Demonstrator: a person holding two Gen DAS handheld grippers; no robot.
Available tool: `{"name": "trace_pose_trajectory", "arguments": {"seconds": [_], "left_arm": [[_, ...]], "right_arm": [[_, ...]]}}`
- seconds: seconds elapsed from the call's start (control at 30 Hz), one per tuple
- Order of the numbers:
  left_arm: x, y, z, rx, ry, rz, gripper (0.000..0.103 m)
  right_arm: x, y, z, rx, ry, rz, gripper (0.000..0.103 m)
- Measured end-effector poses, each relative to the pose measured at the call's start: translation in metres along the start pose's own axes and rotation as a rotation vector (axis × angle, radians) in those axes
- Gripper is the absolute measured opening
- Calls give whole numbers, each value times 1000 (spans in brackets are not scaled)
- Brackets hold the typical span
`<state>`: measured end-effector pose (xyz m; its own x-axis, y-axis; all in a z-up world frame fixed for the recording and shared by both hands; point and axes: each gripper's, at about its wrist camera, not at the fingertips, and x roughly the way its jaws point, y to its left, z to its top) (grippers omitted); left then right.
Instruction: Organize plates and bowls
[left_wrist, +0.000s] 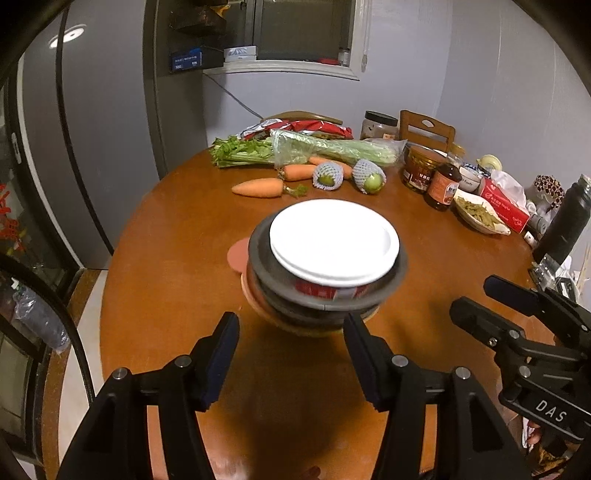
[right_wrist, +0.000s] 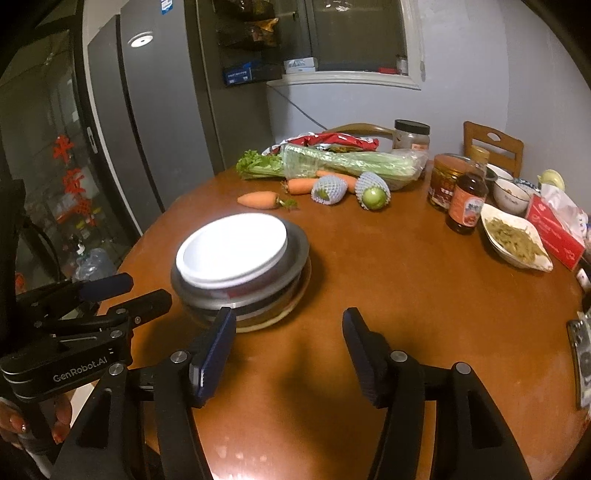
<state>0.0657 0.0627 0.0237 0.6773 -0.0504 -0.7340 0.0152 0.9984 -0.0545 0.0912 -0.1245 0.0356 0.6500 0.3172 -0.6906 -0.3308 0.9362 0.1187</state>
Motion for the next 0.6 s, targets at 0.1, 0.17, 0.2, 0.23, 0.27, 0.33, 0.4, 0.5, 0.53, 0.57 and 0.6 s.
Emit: {"name": "trace_pose_trajectory", "arguments": {"seconds": [0.1, 0.17, 0.2, 0.23, 0.27, 0.33, 0.4, 0.5, 0.53, 0.57, 0.6], "left_arm": [[-7, -4, -14, 13, 0, 9, 60], [-12, -6, -22, 17, -4, 10, 60], [-14, -6, -25, 19, -1, 12, 61], [-16, -7, -29, 21, 0, 15, 61], [-17, -8, -32, 24, 1, 18, 61], [-21, -9, -39, 22, 4, 27, 61], [-24, -10, -45, 24, 7, 23, 61], [-29, -10, -55, 12, 10, 28, 61], [-29, -10, -58, 7, 11, 26, 61], [-30, -11, -61, 5, 16, 24, 61], [-30, -12, -64, 4, 21, 24, 61]], "right_arm": [[-9, 1, -11, -6, -3, -7, 62], [-14, 3, -18, -8, -5, -9, 62], [-17, 3, -22, -9, -7, -12, 62], [-20, 3, -26, -6, -9, -16, 62], [-21, 4, -29, -4, -7, -18, 62], [-26, 5, -37, 2, -8, -19, 62], [-30, 7, -45, 6, -12, -19, 62], [-36, 9, -56, 13, -9, -20, 63], [-38, 9, -59, 14, -10, -20, 63], [-40, 9, -62, 17, -13, -21, 63], [-41, 10, -66, 19, -13, -21, 63]]}}
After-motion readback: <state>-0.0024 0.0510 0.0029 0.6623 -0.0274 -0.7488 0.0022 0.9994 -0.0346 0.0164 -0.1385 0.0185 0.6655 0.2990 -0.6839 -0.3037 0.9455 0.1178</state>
